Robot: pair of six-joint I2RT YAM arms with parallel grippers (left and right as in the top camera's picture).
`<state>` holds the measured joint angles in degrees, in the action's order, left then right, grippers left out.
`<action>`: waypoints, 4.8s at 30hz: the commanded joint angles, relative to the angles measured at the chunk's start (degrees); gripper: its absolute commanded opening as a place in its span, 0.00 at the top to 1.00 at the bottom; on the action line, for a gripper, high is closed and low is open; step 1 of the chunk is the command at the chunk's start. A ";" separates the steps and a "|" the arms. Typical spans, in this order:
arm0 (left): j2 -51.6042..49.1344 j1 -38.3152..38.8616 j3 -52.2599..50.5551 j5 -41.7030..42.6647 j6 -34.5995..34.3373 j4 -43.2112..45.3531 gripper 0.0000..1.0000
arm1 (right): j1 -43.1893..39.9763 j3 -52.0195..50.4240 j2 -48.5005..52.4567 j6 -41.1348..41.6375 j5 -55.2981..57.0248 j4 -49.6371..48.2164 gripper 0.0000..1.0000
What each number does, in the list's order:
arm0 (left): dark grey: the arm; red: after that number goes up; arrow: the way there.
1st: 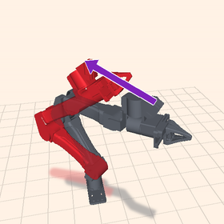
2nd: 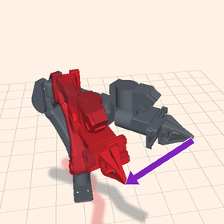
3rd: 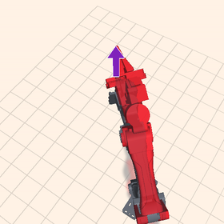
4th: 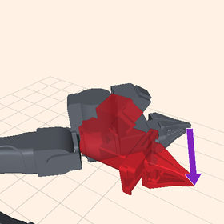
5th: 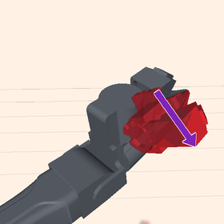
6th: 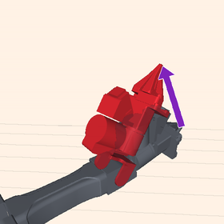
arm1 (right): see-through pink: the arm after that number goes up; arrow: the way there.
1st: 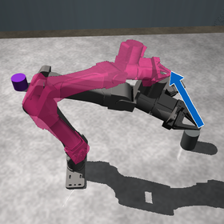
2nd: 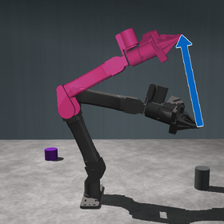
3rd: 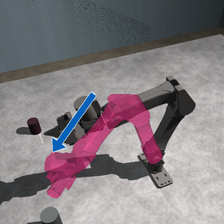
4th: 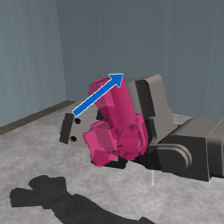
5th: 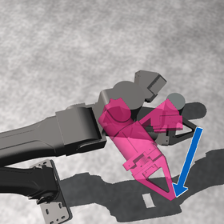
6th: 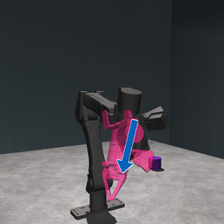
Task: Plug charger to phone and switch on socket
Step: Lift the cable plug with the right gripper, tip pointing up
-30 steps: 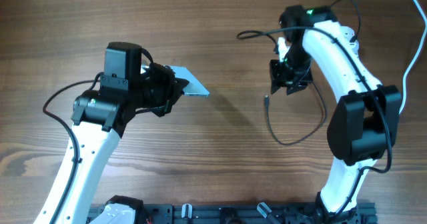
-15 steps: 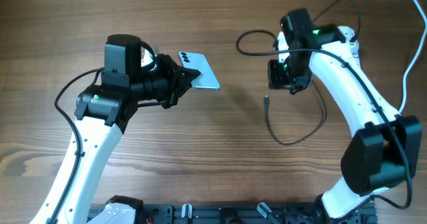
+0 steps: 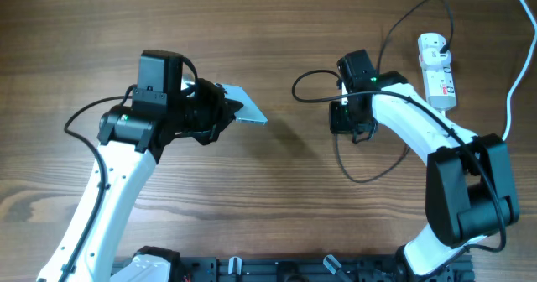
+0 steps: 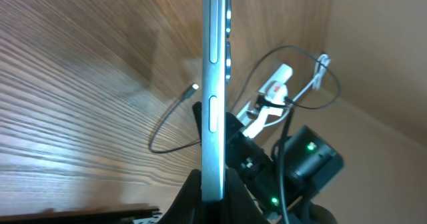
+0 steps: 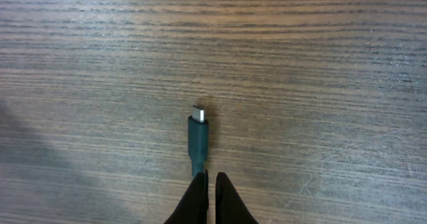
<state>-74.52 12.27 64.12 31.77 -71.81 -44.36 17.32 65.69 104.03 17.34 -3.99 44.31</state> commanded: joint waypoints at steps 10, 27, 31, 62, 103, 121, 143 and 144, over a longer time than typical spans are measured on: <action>-1.99 1.29 0.50 -0.59 5.62 -0.98 0.96 | 0.20 -3.37 0.07 3.91 -0.09 -5.20 0.82; -1.99 1.77 0.50 -0.83 5.64 -1.22 0.96 | 0.24 -7.72 0.17 2.01 -7.72 -12.76 0.96; -1.99 1.77 0.50 -0.83 5.64 -1.79 0.96 | 0.24 -7.76 0.22 2.21 -7.69 -12.52 0.75; -1.99 1.70 0.50 -1.03 5.64 -0.63 0.96 | -0.11 -7.61 -0.98 -5.20 -28.70 -9.92 0.96; -1.99 1.70 0.50 -0.15 13.11 3.45 0.96 | -1.09 -10.86 -3.10 -9.29 -11.72 -14.27 0.84; -1.99 1.70 0.50 -1.25 13.11 4.13 0.96 | -1.09 -10.62 -3.10 -10.49 -8.90 -13.84 0.87; -1.99 -9.07 0.50 6.32 13.14 4.28 0.96 | 9.35 -10.16 -5.99 -2.19 13.00 -11.89 0.88; -1.99 -9.07 0.50 6.32 13.14 4.28 0.96 | 9.35 -10.23 -5.99 -2.16 12.98 -12.15 0.88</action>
<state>-76.62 3.27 64.12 36.16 -60.23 -40.32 26.37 55.94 99.09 14.33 7.77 32.91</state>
